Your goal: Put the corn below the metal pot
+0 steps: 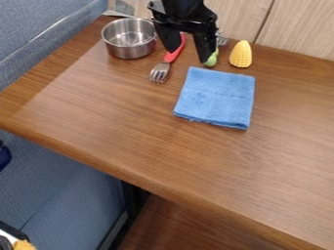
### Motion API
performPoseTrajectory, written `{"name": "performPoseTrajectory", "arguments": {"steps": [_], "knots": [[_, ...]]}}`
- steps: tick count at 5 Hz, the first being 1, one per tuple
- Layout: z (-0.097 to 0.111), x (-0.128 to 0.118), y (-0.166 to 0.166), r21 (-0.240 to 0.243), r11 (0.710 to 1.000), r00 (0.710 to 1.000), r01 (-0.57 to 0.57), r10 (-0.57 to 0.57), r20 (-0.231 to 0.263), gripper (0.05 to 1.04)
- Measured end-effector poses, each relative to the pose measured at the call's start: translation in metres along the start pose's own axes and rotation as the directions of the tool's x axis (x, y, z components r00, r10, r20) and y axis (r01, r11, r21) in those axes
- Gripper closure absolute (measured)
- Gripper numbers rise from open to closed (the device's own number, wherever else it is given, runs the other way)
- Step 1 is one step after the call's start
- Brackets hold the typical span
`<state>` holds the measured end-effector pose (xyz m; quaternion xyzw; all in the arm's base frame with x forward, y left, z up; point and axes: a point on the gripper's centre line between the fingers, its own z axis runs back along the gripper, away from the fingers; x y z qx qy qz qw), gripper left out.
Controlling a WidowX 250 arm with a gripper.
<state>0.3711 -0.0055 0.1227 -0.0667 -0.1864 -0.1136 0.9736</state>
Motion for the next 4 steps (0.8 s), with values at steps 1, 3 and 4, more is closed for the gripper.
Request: {"name": "performPoseTrajectory", "arguments": {"steps": [1,3,4], "knots": [[-0.01,-0.004,0.0,-0.009,1.0,1.0,-0.012,0.011,-0.027,0.085],[-0.028,0.028,-0.011,-0.013,1.0,1.0,-0.02,0.02,0.0,0.085],[-0.037,0.056,-0.017,-0.022,1.0,0.999,-0.016,0.017,0.04,0.085]]}}
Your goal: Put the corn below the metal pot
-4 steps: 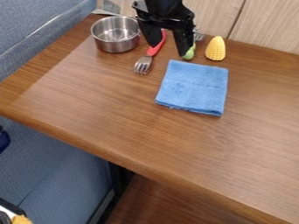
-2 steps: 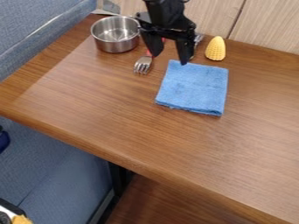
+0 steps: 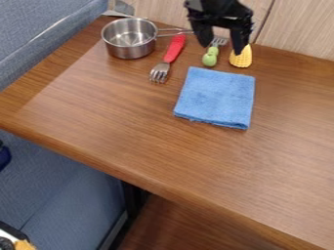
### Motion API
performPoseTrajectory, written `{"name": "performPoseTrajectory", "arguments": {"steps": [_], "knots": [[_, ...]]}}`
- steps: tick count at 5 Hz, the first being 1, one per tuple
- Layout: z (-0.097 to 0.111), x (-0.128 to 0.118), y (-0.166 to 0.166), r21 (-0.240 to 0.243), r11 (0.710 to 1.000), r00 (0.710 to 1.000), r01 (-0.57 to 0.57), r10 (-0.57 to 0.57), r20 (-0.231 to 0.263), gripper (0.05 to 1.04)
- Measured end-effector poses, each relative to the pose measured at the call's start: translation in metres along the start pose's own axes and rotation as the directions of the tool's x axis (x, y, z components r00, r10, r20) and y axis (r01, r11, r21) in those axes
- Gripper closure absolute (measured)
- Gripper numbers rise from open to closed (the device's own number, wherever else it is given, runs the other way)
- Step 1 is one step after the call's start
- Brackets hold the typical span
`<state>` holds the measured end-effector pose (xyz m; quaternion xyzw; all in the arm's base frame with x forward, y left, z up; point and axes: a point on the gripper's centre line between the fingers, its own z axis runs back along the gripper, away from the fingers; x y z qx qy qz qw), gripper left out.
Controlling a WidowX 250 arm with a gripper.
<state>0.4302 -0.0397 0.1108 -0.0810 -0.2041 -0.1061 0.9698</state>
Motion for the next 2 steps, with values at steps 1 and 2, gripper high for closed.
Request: {"name": "performPoseTrajectory", "arguments": {"steps": [1,2], "knots": [[-0.018,0.024,-0.004,0.011,1.0,1.0,0.022,-0.022,-0.003,0.085],[-0.03,0.039,-0.002,0.048,0.997,0.998,0.054,-0.053,-0.031,0.085]]}}
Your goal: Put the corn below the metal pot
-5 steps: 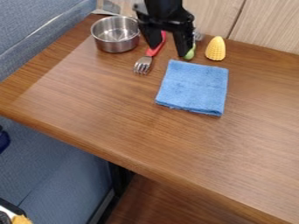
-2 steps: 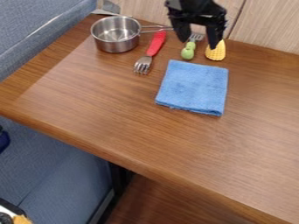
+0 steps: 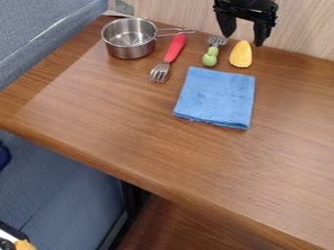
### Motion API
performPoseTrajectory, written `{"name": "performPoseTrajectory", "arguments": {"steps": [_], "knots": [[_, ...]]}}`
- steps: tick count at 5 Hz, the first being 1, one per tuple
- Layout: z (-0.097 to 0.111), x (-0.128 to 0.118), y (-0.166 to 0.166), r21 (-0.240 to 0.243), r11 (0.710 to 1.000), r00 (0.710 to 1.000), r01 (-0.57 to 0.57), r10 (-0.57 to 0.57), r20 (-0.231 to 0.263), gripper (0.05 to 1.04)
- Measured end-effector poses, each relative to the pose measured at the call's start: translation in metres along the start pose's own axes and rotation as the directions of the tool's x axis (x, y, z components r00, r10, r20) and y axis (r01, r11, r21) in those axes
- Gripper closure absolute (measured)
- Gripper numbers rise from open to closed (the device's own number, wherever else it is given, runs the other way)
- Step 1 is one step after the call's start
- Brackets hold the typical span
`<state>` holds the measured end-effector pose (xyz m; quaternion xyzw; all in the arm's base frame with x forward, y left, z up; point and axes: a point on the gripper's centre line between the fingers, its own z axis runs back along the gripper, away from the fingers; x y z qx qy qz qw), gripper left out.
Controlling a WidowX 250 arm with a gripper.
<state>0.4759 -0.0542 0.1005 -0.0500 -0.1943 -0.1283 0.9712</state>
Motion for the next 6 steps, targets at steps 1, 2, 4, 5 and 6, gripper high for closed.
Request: {"name": "performPoseTrajectory", "arguments": {"steps": [1,2,4,5,6], "knots": [[-0.019,0.001,0.006,0.014,1.0,0.998,0.023,-0.022,-0.051,0.085],[-0.033,0.001,0.005,0.016,0.998,0.994,0.053,-0.051,-0.092,0.085],[-0.049,-0.004,0.001,0.01,0.996,0.986,0.094,-0.091,-0.139,0.37],[-0.052,-0.003,-0.002,0.014,0.995,0.987,0.098,-0.096,-0.13,0.405],[-0.052,-0.004,-0.002,0.014,0.995,0.987,0.097,-0.095,-0.128,0.405]]}}
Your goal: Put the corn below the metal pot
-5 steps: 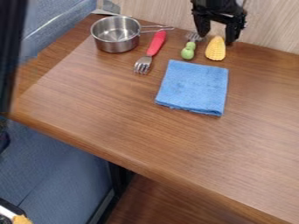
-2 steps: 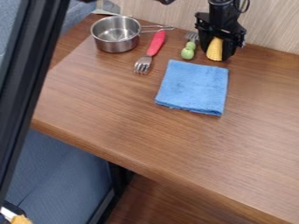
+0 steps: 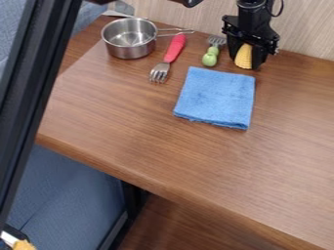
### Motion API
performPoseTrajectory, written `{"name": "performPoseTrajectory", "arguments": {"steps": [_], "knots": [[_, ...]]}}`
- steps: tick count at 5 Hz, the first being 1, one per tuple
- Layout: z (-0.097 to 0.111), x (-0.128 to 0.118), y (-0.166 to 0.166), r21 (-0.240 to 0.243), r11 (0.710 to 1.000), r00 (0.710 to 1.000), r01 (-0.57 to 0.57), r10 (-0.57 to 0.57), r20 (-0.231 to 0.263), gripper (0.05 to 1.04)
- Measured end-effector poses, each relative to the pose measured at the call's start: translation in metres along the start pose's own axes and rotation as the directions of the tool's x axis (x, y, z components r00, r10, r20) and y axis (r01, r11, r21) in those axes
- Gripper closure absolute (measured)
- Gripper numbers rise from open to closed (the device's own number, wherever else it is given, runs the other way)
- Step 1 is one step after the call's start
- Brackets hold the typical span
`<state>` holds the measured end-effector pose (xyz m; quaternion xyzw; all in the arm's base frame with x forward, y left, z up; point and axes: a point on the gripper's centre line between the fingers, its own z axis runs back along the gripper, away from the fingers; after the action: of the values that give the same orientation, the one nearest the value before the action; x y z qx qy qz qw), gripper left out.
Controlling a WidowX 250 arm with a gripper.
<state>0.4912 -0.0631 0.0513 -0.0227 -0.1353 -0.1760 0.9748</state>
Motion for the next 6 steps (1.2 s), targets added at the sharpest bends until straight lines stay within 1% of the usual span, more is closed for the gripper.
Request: {"name": "performPoseTrajectory", "arguments": {"steps": [1,2,3,4,5,6], "knots": [[0.001,0.001,-0.001,-0.007,1.0,1.0,0.011,-0.011,0.004,0.405],[0.012,0.002,-0.002,-0.004,1.0,0.999,0.02,-0.019,0.027,0.405],[0.052,-0.001,0.0,0.01,1.0,0.995,0.007,-0.008,0.095,0.405],[0.082,-0.018,0.014,0.045,0.999,0.993,-0.012,0.006,0.121,0.405],[0.099,-0.054,0.033,0.061,0.996,0.992,-0.063,0.056,0.11,0.405],[0.119,-0.095,0.067,0.125,0.981,0.984,-0.148,0.134,0.113,0.405]]}}
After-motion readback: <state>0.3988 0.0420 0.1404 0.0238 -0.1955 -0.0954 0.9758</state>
